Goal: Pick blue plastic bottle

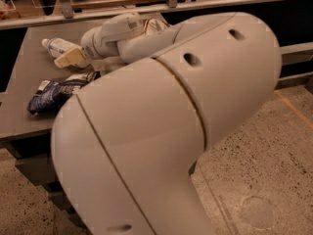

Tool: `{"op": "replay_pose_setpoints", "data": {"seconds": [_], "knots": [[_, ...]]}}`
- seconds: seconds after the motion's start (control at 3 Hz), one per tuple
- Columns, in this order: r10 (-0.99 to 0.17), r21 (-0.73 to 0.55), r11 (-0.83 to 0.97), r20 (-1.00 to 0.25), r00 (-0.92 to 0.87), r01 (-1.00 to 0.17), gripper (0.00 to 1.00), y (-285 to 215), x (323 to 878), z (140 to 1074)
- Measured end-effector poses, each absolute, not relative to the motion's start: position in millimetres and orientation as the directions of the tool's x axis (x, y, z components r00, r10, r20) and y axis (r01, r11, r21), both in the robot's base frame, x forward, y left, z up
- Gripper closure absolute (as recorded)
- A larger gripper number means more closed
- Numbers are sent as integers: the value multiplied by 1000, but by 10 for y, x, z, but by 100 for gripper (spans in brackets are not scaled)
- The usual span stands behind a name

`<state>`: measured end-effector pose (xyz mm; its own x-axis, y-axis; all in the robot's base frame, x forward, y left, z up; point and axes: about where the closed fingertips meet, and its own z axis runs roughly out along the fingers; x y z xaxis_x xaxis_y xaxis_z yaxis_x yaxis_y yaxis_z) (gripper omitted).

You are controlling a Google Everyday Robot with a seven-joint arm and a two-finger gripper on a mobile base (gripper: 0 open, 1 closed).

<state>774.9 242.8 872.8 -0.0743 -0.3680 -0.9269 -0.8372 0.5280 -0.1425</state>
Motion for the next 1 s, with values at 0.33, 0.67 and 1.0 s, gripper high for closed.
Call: {"op": "replay_pose_setpoints", "data": {"seconds": [0.33,0.67,1.0], "knots": [[-412,-182,480,-910,-38,-858,18,2453,7782,8706],[-469,-229,448,-883,-9,-864,41,2463,7813,8661],[-507,-255,428,-862,3,-867,64,2454,7838,8630]]}}
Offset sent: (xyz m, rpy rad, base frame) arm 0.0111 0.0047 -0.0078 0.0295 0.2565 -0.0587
